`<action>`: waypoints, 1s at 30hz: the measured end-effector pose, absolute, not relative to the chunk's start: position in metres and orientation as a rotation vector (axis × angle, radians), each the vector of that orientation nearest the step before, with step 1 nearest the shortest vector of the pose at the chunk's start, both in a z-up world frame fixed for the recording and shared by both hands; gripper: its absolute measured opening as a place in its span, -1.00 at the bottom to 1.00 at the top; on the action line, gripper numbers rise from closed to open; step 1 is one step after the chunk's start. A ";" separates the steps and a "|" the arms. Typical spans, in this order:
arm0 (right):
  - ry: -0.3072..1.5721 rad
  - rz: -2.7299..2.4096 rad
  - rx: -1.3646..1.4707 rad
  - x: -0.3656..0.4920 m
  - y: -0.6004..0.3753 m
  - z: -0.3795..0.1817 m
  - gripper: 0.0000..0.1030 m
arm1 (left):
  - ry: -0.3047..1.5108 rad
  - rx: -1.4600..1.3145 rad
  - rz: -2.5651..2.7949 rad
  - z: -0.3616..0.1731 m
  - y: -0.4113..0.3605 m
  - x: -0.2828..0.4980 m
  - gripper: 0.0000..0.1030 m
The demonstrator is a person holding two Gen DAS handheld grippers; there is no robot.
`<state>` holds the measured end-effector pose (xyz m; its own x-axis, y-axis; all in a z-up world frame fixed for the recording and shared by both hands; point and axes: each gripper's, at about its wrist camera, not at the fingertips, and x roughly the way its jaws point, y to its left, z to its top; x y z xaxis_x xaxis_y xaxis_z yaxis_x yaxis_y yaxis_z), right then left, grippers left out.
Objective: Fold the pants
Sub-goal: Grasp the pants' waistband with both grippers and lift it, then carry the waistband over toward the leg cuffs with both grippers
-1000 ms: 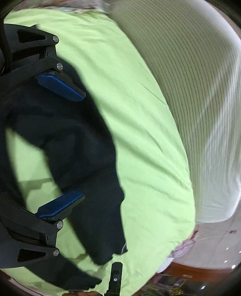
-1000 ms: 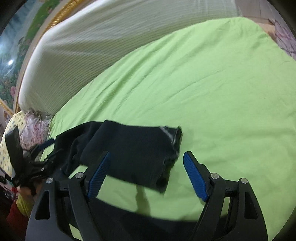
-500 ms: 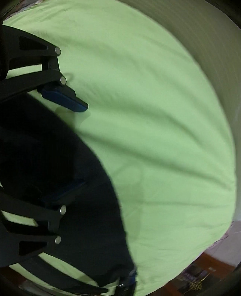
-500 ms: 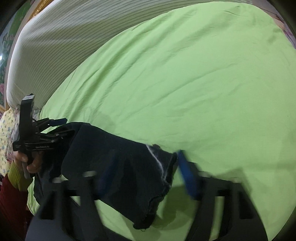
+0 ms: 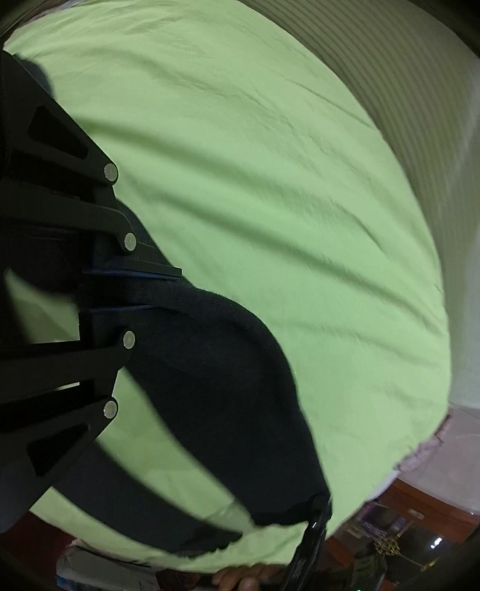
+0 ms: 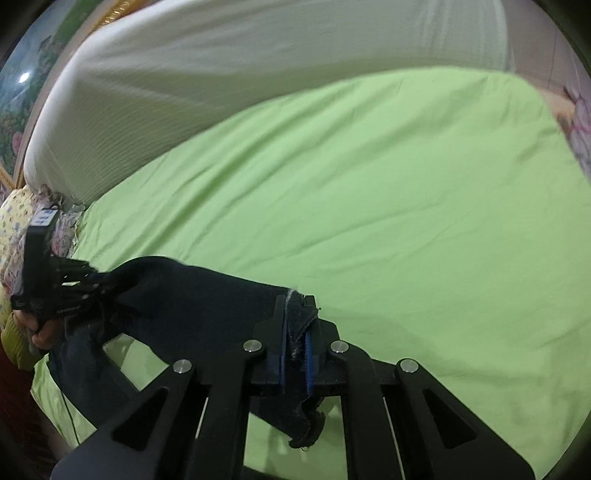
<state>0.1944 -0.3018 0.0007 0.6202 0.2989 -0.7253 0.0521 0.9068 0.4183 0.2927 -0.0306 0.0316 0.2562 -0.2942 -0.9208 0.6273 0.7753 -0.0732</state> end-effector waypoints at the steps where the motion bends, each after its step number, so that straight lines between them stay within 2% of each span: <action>1: 0.884 0.141 0.399 0.191 -0.303 0.004 -0.85 | 1.137 0.333 -0.654 0.038 -0.027 0.278 -0.83; 4: 0.846 0.156 0.345 0.176 -0.309 0.009 -0.85 | 1.106 0.302 -0.682 0.050 -0.022 0.236 -0.85; 11: 0.797 0.204 0.217 0.129 -0.299 -0.001 -0.85 | 1.110 0.251 -0.708 0.043 -0.028 0.165 -0.87; 16: 0.720 0.258 0.124 0.090 -0.299 0.003 -0.85 | 1.119 0.227 -0.709 0.038 -0.020 0.135 -0.87; 21: 0.654 0.310 -0.094 0.057 -0.281 0.018 -0.85 | 1.111 0.183 -0.705 0.039 -0.014 0.118 -0.87; 30: 0.784 0.390 -0.197 0.015 -0.272 -0.038 -0.85 | 1.139 0.165 -0.703 0.013 -0.028 0.086 -0.87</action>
<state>0.0149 -0.2717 -0.0379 0.6413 0.2679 -0.7190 -0.4121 0.9107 -0.0281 0.0859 -0.0285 0.0132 0.2317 -0.4280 -0.8736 0.5894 0.7762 -0.2239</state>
